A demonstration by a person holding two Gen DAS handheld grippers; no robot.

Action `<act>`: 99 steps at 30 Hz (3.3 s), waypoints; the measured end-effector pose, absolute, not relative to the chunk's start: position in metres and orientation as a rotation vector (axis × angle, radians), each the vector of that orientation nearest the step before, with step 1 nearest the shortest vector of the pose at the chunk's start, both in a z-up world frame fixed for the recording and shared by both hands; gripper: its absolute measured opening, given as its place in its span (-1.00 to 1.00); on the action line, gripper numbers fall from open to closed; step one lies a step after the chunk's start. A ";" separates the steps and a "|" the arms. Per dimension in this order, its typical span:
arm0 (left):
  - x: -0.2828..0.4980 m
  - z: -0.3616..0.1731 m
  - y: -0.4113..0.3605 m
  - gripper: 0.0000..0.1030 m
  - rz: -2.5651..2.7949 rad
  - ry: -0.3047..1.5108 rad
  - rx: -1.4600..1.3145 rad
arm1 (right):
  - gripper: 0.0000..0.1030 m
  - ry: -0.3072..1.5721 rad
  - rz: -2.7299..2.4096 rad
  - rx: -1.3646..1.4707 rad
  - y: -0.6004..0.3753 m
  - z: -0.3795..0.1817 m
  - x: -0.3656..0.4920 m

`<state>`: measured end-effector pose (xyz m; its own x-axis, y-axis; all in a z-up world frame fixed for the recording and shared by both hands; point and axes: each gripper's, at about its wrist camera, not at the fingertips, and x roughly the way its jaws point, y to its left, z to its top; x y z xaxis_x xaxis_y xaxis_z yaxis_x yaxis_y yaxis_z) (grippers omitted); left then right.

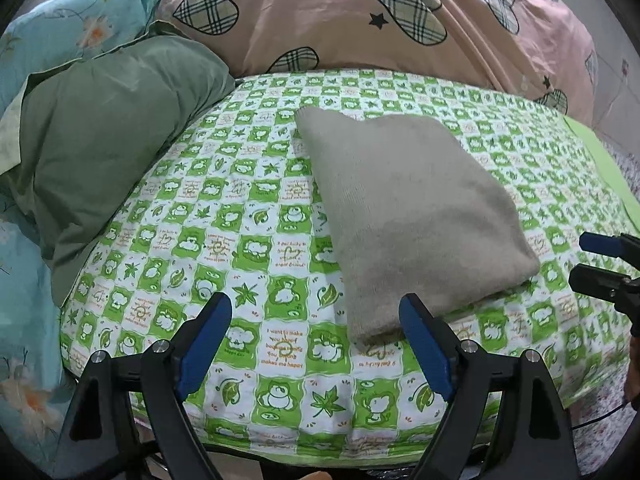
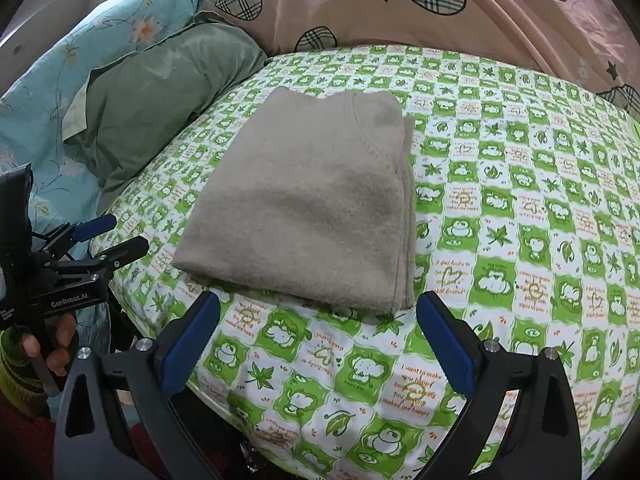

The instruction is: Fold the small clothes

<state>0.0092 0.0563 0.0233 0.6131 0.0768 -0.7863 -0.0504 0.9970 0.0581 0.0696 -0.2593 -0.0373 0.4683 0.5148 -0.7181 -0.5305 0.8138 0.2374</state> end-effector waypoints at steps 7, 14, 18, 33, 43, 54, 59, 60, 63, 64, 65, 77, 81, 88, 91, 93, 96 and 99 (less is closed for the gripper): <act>0.008 0.018 0.048 0.67 0.054 0.912 0.031 | 0.91 0.873 0.650 -0.035 -0.256 -0.039 0.064; 0.005 0.022 0.047 0.67 0.044 0.899 0.030 | 0.92 0.863 0.650 -0.044 -0.255 -0.037 0.059; 0.002 0.023 0.048 0.67 0.049 0.898 0.029 | 0.92 0.865 0.649 -0.042 -0.255 -0.037 0.058; -0.002 0.024 0.048 0.67 0.041 0.892 0.022 | 0.92 0.866 0.649 -0.042 -0.254 -0.038 0.056; -0.001 0.022 0.047 0.67 0.046 0.888 0.034 | 0.92 0.867 0.650 -0.039 -0.256 -0.038 0.058; 0.002 0.020 0.045 0.67 0.042 0.891 0.040 | 0.92 0.864 0.639 -0.019 -0.255 -0.039 0.056; 0.002 0.020 0.044 0.67 0.044 0.889 0.038 | 0.92 0.861 0.642 -0.020 -0.257 -0.039 0.057; 0.003 0.020 0.044 0.67 0.044 0.887 0.037 | 0.92 0.860 0.642 -0.019 -0.257 -0.038 0.058; 0.003 0.020 0.044 0.67 0.046 0.886 0.035 | 0.92 0.860 0.642 -0.019 -0.257 -0.038 0.058; 0.003 0.020 0.044 0.67 0.046 0.886 0.034 | 0.92 0.860 0.641 -0.017 -0.257 -0.038 0.058; 0.003 0.020 0.044 0.67 0.046 0.887 0.035 | 0.92 0.860 0.640 -0.015 -0.257 -0.038 0.058; 0.003 0.019 0.040 0.67 0.034 0.889 0.036 | 0.92 0.848 0.633 0.000 -0.252 -0.037 0.055; 0.004 0.019 0.041 0.67 0.030 0.891 0.034 | 0.93 0.847 0.637 0.001 -0.250 -0.037 0.055; 0.005 0.020 0.039 0.67 0.029 0.895 0.029 | 0.93 0.836 0.645 0.000 -0.249 -0.035 0.057; 0.006 0.020 0.037 0.67 0.027 0.893 0.029 | 0.93 0.833 0.647 -0.001 -0.249 -0.034 0.058; 0.006 0.021 0.038 0.67 0.025 0.893 0.028 | 0.93 0.830 0.650 -0.003 -0.248 -0.034 0.059; 0.008 0.021 0.038 0.67 0.029 0.890 0.027 | 0.93 0.824 0.652 -0.005 -0.247 -0.033 0.062; 0.009 0.021 0.038 0.67 0.031 0.890 0.025 | 0.93 0.816 0.655 -0.007 -0.246 -0.031 0.063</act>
<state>0.0091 0.0384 0.0213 0.6290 0.0377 -0.7765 -0.0165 0.9992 0.0351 0.0632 -0.2459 -0.0307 0.5004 0.5396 -0.6771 -0.5447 0.8041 0.2382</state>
